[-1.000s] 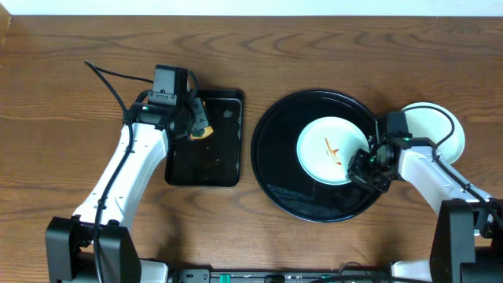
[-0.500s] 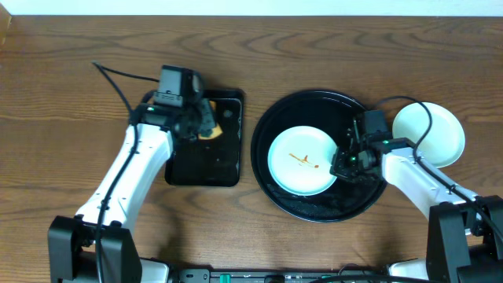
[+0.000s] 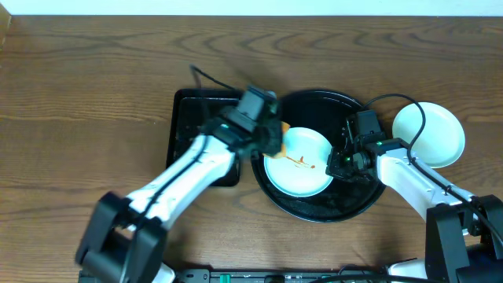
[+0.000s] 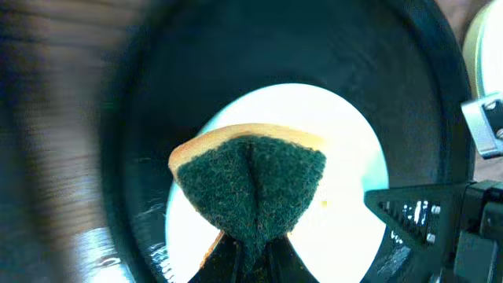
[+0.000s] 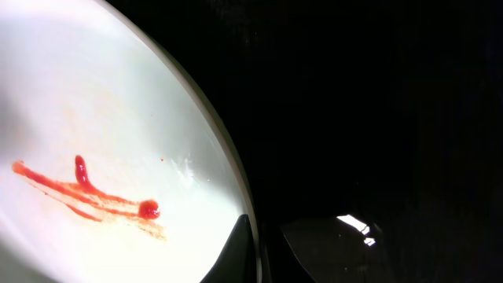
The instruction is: Clean dirty plates on tray and stack at the side
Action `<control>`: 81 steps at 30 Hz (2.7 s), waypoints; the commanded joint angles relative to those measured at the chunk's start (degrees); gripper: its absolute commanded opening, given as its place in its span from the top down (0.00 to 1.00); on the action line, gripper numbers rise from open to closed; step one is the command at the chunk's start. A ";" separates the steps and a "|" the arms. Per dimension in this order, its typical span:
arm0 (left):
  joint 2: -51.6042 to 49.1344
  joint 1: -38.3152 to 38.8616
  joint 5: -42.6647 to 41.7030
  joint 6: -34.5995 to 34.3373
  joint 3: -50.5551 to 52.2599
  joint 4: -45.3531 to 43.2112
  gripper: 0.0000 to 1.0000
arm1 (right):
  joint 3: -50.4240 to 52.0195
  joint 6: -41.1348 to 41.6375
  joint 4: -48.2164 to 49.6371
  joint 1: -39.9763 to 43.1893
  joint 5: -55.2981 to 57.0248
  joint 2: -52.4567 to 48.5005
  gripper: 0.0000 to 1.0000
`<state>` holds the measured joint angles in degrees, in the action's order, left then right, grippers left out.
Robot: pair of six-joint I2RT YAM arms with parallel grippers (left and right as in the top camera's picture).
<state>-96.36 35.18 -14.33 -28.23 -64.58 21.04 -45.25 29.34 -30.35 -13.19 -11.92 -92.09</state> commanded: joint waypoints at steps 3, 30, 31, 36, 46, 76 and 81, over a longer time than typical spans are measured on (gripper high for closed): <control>-5.77 3.98 -2.97 -6.38 0.59 -5.70 0.92 | 0.48 -0.07 -0.28 -0.39 1.36 -0.17 0.99; -19.32 7.72 -18.84 -13.88 0.59 -20.06 0.93 | 0.48 -0.20 -0.76 -0.39 1.33 -0.17 0.99; -19.41 7.63 -16.83 -13.84 0.59 -19.06 0.92 | 0.48 -0.26 -0.79 -0.39 1.33 -0.17 0.99; -19.08 4.72 -2.16 -12.17 0.59 -11.13 0.92 | 0.48 -0.28 -1.55 -0.39 1.38 -0.17 0.99; -16.68 -3.26 7.58 -11.69 0.48 -4.44 0.93 | 0.48 -0.28 -1.57 -0.39 1.36 -0.17 0.99; 3.87 -6.86 19.21 0.66 -0.37 9.90 0.92 | 0.48 -0.72 1.92 -0.35 1.86 -0.17 0.99; 3.87 -7.37 19.54 1.53 -0.37 11.30 0.92 | 0.46 -4.68 8.00 -0.35 4.59 -0.15 0.99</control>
<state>-92.58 28.21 3.16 -28.18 -65.43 31.97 -44.93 28.51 -25.69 -13.69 -10.46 -92.12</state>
